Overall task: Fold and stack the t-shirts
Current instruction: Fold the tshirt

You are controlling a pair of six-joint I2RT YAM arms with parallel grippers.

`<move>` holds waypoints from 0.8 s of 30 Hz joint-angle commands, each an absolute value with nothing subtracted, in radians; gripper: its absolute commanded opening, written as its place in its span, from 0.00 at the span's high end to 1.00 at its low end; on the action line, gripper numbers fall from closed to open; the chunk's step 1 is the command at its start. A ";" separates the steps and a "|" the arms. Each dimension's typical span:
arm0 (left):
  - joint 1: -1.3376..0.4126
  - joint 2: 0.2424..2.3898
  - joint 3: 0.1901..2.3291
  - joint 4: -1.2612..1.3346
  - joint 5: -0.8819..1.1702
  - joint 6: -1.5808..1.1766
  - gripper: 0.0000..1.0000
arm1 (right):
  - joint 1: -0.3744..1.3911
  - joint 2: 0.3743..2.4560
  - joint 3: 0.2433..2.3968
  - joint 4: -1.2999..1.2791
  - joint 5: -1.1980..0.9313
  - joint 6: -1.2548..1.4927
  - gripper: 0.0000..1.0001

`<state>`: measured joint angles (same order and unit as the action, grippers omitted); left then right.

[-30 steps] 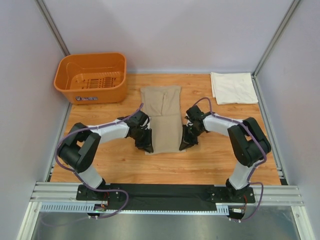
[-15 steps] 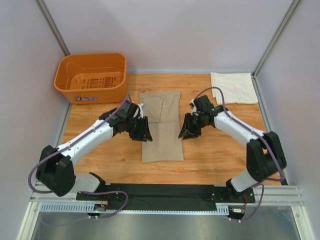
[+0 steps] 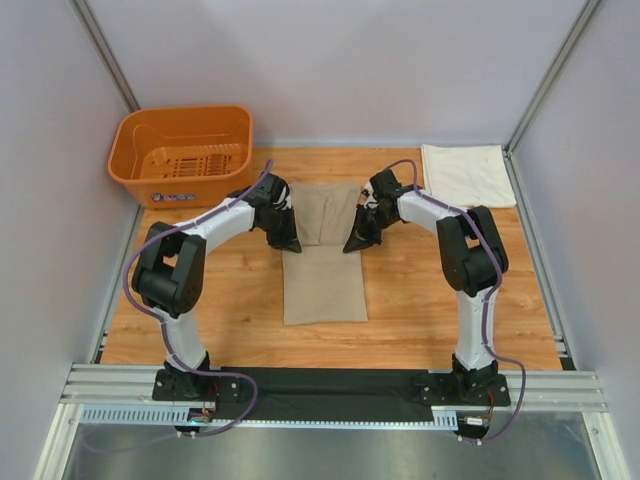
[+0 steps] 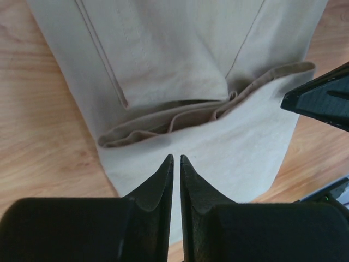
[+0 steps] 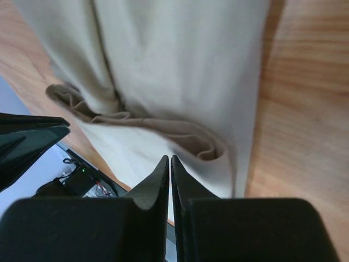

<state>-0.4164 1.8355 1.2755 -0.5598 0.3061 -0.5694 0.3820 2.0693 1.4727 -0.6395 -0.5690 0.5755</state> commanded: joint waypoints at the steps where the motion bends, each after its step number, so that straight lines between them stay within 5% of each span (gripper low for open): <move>1: -0.403 1.874 1.316 -0.537 0.265 -0.528 0.84 | 0.348 2.111 1.491 -0.592 -0.603 0.565 0.96; 15: -0.445 1.919 1.221 -0.546 0.232 -0.498 0.84 | 0.270 2.022 1.267 -0.607 -0.548 0.443 0.95; 19: -0.445 1.800 1.233 -0.601 0.206 -0.494 0.68 | 0.265 1.921 1.253 -0.661 -0.526 0.413 0.91; 24: -0.451 1.602 1.282 -0.741 0.157 -0.448 0.52 | 0.252 1.777 1.296 -0.819 -0.433 0.348 0.54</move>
